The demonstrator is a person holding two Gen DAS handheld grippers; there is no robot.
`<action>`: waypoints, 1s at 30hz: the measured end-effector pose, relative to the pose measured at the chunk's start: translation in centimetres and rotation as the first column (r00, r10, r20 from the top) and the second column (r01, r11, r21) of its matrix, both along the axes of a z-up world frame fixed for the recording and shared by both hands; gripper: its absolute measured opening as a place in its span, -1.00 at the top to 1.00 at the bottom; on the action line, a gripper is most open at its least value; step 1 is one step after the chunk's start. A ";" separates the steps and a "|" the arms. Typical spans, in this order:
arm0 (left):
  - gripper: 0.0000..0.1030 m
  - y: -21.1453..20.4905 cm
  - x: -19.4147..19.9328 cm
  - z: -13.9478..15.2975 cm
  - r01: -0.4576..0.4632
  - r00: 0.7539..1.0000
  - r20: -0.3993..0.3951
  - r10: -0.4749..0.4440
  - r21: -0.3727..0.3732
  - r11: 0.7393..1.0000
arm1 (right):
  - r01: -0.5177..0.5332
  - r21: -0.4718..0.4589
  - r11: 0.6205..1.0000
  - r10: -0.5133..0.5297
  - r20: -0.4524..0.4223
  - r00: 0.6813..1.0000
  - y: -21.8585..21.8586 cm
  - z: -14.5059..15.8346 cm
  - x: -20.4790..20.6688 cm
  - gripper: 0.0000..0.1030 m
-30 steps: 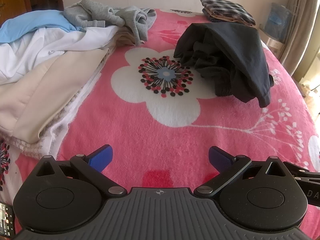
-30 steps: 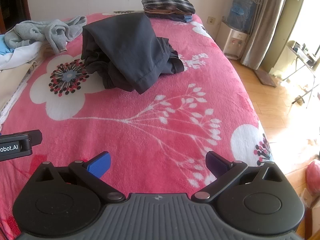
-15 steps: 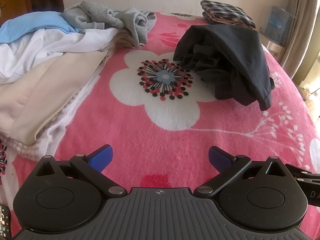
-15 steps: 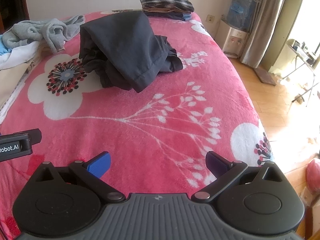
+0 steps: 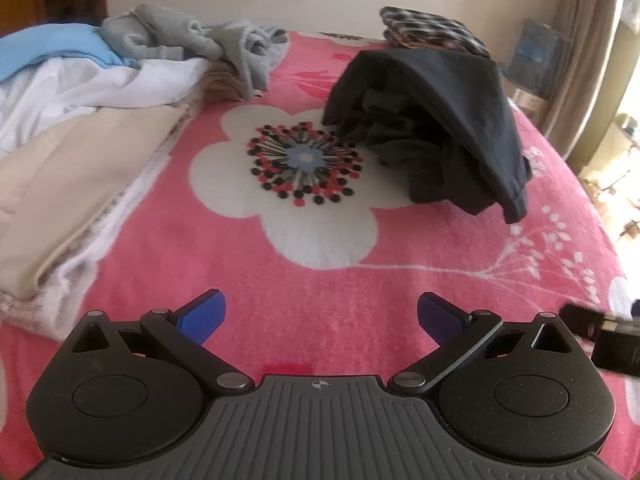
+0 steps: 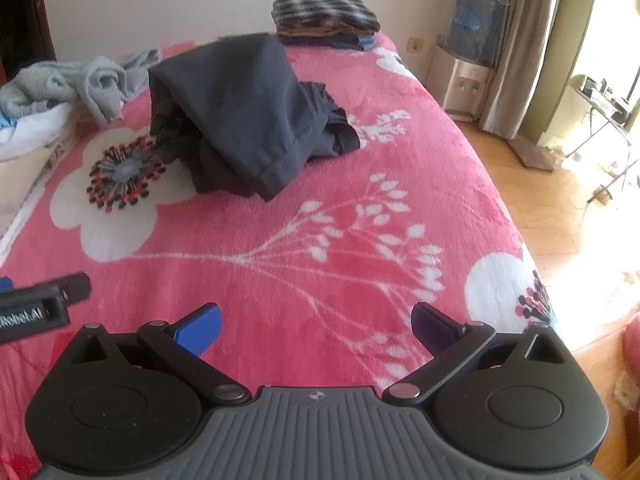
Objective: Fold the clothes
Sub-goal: 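Grasp the trousers waistband with the right gripper while the left gripper grasps it too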
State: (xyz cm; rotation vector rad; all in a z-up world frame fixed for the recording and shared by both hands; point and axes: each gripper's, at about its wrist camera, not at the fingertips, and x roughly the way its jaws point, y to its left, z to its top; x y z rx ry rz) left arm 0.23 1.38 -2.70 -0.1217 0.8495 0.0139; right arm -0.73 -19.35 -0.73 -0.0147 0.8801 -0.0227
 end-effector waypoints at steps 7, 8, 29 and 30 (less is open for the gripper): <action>-1.00 0.4 0.7 -0.9 0.049 0.998 0.038 -0.047 -0.049 0.998 | -0.077 0.057 0.995 0.064 0.195 0.979 -0.6 0.9 -0.2 -1.00; -1.00 0.3 0.9 -1.0 0.053 0.998 0.045 -0.050 -0.049 0.997 | -0.100 0.067 0.993 0.084 0.207 0.975 -0.6 1.0 0.1 -1.00; -0.93 0.1 5.5 -2.3 0.032 0.987 0.154 -0.040 0.059 0.998 | -0.403 -0.119 0.907 0.420 0.292 0.859 4.4 -0.3 15.8 -0.77; -0.92 -0.1 5.3 -2.4 0.047 0.986 0.155 -0.055 0.056 0.997 | -0.398 -0.098 0.912 0.409 0.283 0.868 4.0 -0.4 16.0 -0.50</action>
